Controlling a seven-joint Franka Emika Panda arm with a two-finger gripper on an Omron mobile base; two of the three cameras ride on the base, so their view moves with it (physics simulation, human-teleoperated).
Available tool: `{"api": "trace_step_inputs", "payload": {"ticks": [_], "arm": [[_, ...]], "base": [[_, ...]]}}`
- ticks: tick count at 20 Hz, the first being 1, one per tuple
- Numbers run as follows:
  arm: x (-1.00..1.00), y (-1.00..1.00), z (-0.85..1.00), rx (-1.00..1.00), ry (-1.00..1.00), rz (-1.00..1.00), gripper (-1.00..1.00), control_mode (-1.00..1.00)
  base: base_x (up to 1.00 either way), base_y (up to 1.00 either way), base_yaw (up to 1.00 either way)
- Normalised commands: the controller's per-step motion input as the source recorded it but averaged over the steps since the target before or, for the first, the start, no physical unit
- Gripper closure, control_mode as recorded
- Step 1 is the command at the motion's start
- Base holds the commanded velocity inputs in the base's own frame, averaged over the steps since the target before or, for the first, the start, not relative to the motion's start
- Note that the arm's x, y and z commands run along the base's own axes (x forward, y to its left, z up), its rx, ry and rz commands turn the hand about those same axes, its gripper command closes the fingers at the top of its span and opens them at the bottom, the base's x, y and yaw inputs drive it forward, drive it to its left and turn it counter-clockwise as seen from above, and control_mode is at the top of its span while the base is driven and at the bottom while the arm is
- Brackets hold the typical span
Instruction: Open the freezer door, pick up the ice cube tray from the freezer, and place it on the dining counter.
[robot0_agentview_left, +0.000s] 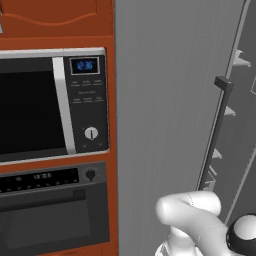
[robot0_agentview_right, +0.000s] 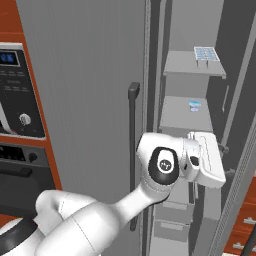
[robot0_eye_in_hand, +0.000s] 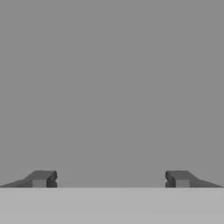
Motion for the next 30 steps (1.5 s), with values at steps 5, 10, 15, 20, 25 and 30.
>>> {"api": "trace_step_inputs", "payload": {"ticks": [5,10,15,20,25,30], "arm": [[0.15,-0.34,-0.04,0.0,-0.03,0.03,-1.0,-1.0],[0.27,-0.34,-0.05,0.02,-0.01,0.03,-1.0,-1.0],[0.44,-0.36,-0.07,0.04,-0.01,0.0,-1.0,-1.0],[-0.03,-0.02,-0.01,0.02,-0.01,0.0,-1.0,-1.0],[-0.48,0.92,0.16,0.0,0.0,0.12,-1.0,-1.0],[-0.23,1.0,0.16,0.01,0.02,0.21,-1.0,-1.0]], "base": [[0.0,0.0,0.0],[0.0,0.0,0.0],[0.0,0.0,0.0],[0.0,0.0,0.0],[0.0,0.0,0.0],[0.0,0.0,0.0]]}}
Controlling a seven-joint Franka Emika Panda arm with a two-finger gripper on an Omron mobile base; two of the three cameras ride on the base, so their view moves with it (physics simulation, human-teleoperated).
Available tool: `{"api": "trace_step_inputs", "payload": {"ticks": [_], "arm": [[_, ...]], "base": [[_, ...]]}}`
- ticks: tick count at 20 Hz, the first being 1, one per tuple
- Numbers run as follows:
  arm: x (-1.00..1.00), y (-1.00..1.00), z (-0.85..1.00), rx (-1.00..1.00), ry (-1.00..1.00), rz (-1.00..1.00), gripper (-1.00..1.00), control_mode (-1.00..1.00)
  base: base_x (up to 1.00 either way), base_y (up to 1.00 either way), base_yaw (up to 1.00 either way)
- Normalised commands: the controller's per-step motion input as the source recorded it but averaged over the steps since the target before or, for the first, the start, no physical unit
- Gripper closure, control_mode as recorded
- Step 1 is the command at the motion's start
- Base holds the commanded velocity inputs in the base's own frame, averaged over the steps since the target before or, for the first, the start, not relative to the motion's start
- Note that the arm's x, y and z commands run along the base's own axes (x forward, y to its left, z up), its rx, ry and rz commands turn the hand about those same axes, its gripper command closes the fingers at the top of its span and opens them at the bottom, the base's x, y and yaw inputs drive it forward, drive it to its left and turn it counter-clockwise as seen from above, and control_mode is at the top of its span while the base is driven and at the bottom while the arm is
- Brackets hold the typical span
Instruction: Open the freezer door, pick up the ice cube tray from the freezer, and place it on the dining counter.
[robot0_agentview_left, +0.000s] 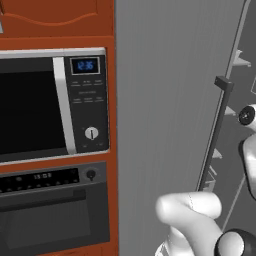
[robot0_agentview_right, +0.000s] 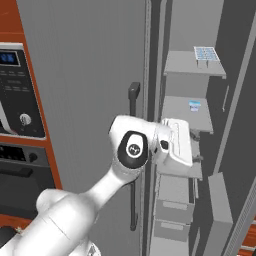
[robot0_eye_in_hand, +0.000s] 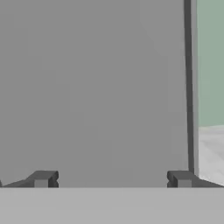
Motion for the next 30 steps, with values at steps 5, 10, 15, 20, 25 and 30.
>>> {"api": "trace_step_inputs", "payload": {"ticks": [5,10,15,20,25,30], "arm": [[-0.06,0.93,0.14,0.09,0.07,0.32,-1.0,-1.0],[0.0,0.97,0.01,0.15,0.19,0.48,-1.0,-1.0],[-0.03,0.9,0.0,0.16,0.22,0.5,-1.0,-1.0],[-0.02,1.0,0.0,0.13,0.23,0.5,-1.0,-1.0],[0.0,1.0,0.0,0.15,0.21,0.44,-1.0,-1.0],[0.0,0.93,0.0,0.17,0.14,0.34,-1.0,-1.0]], "base": [[0.0,0.0,0.0],[0.0,0.0,0.0],[0.0,0.0,0.0],[0.0,0.0,0.0],[0.0,0.0,0.0],[0.0,0.0,0.0]]}}
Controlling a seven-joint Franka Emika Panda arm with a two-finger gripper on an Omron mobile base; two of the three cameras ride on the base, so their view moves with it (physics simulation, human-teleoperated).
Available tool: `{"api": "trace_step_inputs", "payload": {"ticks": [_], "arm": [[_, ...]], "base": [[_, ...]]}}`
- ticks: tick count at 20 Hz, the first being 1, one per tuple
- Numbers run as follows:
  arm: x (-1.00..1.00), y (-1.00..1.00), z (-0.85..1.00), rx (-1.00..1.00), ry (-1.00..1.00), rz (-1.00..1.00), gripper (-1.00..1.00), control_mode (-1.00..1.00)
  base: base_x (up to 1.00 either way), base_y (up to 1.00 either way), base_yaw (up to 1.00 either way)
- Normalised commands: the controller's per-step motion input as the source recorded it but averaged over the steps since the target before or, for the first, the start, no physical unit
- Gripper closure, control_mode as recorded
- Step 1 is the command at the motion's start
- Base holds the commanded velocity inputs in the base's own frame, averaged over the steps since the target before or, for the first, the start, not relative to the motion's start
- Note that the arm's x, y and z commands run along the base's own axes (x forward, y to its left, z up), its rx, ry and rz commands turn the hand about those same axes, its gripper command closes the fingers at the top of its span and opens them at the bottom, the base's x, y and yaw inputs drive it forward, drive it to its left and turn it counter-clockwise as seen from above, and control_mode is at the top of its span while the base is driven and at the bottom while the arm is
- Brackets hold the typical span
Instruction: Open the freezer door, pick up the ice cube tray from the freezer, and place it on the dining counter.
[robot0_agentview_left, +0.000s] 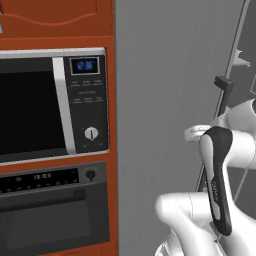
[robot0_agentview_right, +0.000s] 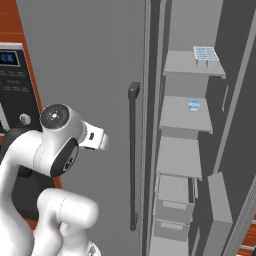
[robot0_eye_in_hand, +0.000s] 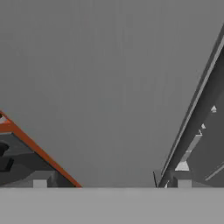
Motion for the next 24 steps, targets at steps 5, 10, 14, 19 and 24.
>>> {"api": "trace_step_inputs", "payload": {"ticks": [5,10,14,19,24], "arm": [[-0.12,0.41,0.01,0.02,0.0,0.06,-1.0,-1.0],[-0.02,0.13,0.02,-0.09,0.0,0.0,-1.0,-1.0],[-0.08,0.0,0.0,-0.09,0.0,0.0,-1.0,-1.0],[-0.02,0.0,0.0,-0.02,-0.03,0.0,-1.0,-1.0],[0.0,0.0,0.0,0.0,0.0,0.0,-1.0,1.0]], "base": [[0.0,0.0,0.0],[0.0,0.0,0.0],[0.0,0.0,0.0],[0.0,0.0,0.0],[0.0,0.0,0.0]]}}
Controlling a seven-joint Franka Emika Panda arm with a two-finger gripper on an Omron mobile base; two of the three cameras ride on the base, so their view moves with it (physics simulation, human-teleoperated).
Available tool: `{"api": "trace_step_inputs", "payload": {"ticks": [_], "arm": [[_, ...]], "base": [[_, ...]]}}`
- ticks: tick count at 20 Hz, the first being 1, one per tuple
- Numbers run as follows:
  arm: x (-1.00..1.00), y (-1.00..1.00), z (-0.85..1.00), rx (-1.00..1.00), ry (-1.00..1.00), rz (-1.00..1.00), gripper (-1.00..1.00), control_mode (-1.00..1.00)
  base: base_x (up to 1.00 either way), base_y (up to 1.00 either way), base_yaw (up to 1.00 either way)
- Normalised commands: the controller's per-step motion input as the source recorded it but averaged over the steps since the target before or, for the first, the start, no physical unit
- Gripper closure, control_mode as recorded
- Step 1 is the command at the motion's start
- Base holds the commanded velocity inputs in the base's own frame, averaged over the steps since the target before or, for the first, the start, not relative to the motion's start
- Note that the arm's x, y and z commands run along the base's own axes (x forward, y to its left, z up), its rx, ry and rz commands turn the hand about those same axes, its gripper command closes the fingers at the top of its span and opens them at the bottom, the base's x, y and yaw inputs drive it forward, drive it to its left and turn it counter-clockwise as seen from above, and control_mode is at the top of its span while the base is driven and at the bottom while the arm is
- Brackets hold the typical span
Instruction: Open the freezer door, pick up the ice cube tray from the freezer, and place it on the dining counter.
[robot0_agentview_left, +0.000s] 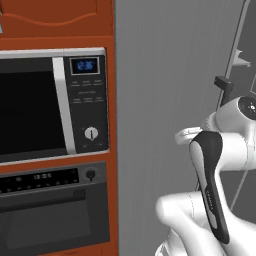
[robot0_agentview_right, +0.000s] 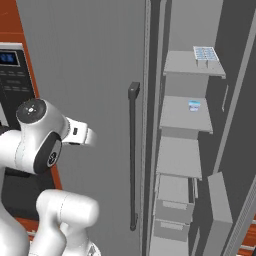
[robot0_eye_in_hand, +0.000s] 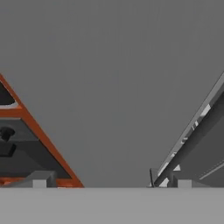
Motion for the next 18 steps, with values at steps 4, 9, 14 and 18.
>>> {"api": "trace_step_inputs", "payload": {"ticks": [4,9,14,18], "arm": [[0.0,0.0,0.0,0.0,0.0,0.0,-1.0,1.0],[0.0,0.0,0.0,0.0,0.0,0.0,-1.0,1.0],[0.0,0.0,0.0,0.0,0.0,0.0,-1.0,1.0],[0.0,0.0,0.0,0.0,0.0,0.0,-1.0,1.0]], "base": [[-0.19,-0.53,-0.04],[-0.04,-0.75,-0.01],[0.09,-0.65,0.0],[0.35,-0.41,0.0]]}}
